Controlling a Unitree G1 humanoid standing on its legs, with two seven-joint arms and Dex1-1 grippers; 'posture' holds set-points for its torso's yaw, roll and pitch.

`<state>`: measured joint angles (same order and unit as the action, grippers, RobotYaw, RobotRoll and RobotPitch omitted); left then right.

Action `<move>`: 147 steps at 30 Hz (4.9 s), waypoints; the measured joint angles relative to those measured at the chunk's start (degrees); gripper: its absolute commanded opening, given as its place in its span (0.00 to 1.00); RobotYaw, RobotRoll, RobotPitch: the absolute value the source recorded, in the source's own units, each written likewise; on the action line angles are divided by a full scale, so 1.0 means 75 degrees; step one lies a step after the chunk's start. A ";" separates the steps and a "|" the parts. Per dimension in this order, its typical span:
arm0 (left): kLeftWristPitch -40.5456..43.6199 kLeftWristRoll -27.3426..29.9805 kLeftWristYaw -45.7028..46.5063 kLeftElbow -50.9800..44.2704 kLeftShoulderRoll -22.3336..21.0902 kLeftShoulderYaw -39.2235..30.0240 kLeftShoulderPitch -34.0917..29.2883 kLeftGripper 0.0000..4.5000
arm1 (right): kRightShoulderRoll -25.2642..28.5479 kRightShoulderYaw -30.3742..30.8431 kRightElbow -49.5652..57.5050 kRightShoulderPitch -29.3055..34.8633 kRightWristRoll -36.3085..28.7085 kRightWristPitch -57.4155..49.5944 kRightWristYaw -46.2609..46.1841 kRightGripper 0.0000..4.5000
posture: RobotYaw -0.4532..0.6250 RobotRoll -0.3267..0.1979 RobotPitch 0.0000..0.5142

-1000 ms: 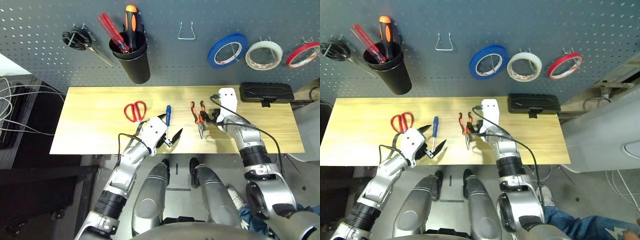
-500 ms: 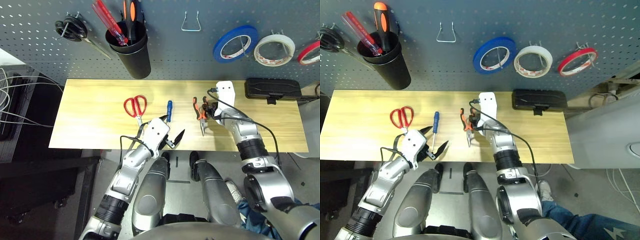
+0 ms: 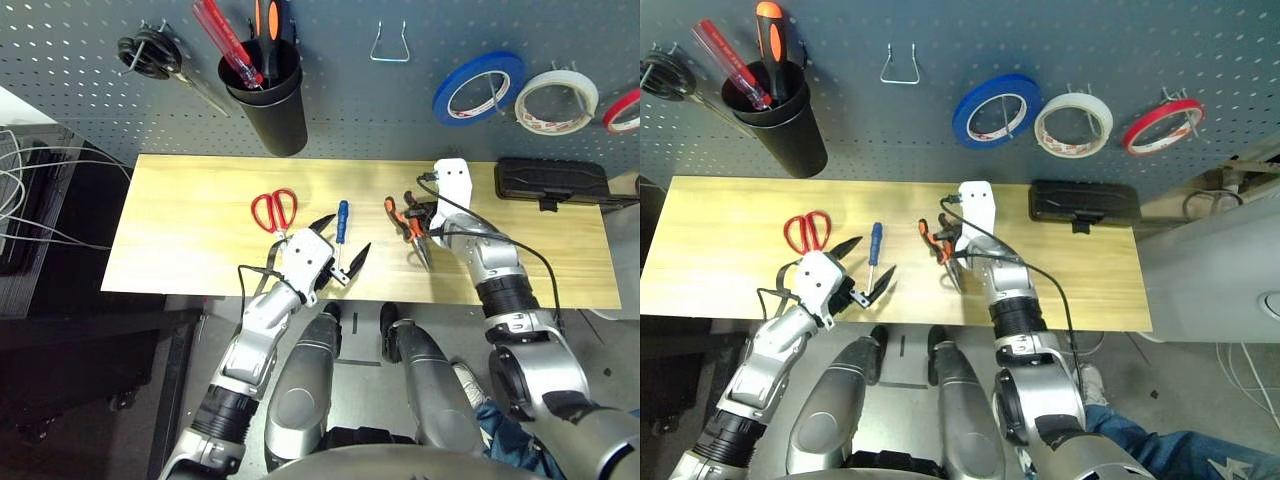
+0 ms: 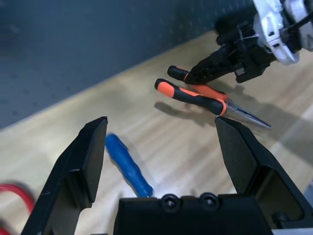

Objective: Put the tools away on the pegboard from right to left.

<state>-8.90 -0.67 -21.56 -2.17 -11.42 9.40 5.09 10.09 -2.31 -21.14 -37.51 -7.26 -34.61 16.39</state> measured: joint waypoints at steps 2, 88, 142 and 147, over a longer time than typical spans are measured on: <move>-0.0204 0.0112 0.0030 -0.0084 0.0041 -0.0102 0.0001 1.00 | 0.0029 0.0022 0.0383 0.0069 -0.0120 -0.0051 0.0180 0.06 | 0.56 0.62 0.68; -0.0363 0.1080 -0.0184 -0.0608 0.0166 -0.0503 0.1095 1.00 | -0.1023 -0.0560 0.1308 -0.3255 -0.1590 0.3657 0.0105 0.06 | 0.54 0.62 0.59; -0.0176 0.1146 -0.0221 -0.0733 0.0161 -0.0495 0.1062 1.00 | -0.1328 -0.0421 -0.5152 -0.4733 0.0101 1.0198 -0.0041 0.06 | 0.59 0.62 0.64; -0.0172 0.1147 -0.0224 -0.0733 0.0151 -0.0496 0.1064 1.00 | -0.1362 -0.0395 -0.5364 -0.4566 0.0230 1.0320 -0.0110 0.06 | 0.59 0.62 0.63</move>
<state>-10.19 7.93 -23.24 -7.67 -10.29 5.68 13.07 -0.13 -5.27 -61.37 -71.75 -5.53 42.79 15.57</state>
